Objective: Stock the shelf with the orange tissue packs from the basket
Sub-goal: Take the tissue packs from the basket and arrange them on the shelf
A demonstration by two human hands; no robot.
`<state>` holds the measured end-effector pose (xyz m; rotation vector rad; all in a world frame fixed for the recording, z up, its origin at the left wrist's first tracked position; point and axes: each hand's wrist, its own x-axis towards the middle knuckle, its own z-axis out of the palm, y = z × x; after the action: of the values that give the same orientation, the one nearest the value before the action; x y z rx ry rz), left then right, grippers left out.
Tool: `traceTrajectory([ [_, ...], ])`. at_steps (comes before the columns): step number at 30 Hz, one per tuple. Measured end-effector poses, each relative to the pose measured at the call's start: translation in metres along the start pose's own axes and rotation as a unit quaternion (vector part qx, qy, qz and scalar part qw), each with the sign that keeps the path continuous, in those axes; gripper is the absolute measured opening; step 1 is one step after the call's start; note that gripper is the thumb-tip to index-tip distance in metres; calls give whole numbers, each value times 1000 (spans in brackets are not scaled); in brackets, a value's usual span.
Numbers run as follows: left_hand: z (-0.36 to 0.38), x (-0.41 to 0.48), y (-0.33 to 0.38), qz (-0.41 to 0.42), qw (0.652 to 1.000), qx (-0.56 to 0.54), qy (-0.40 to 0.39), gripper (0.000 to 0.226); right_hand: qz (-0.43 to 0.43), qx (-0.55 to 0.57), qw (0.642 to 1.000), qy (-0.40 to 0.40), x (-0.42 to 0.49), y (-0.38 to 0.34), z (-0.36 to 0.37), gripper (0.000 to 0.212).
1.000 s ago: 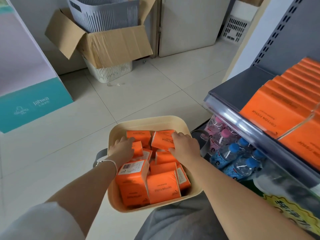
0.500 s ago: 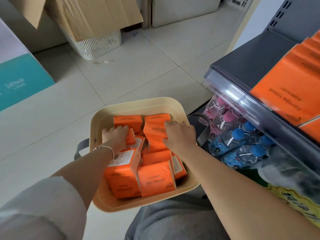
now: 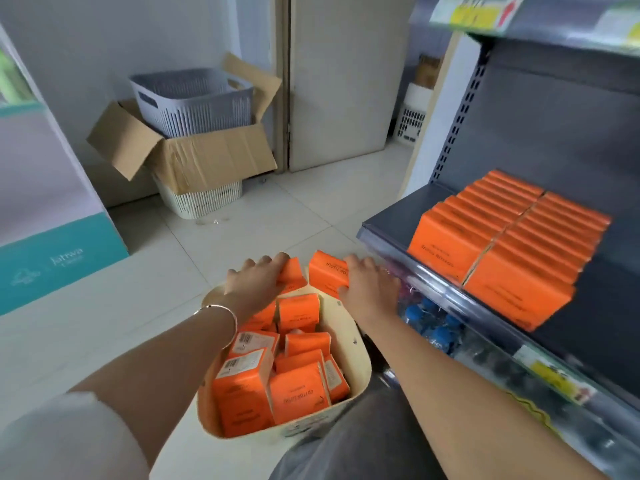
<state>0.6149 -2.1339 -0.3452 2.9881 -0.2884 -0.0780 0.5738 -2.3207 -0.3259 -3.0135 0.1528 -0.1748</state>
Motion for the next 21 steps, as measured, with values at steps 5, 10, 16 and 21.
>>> traceTrajectory([
  [5, -64, -18, 50, 49, 995, 2, 89, 38, 53, 21, 996, 72, -20, 20, -64, 42],
  [10, -107, -31, 116, 91, 983, -5, 157, 38, 111, 72, 982, 138, -42, 59, -115, 47],
  [16, -129, -40, 201, 157, 967, -2, 202, 41, 185, 130, 956, 187, -64, 127, -155, 42],
  [21, -131, -43, 262, 214, 954, -2, 209, 42, 247, 138, 932, 225, -76, 188, -168, 49],
])
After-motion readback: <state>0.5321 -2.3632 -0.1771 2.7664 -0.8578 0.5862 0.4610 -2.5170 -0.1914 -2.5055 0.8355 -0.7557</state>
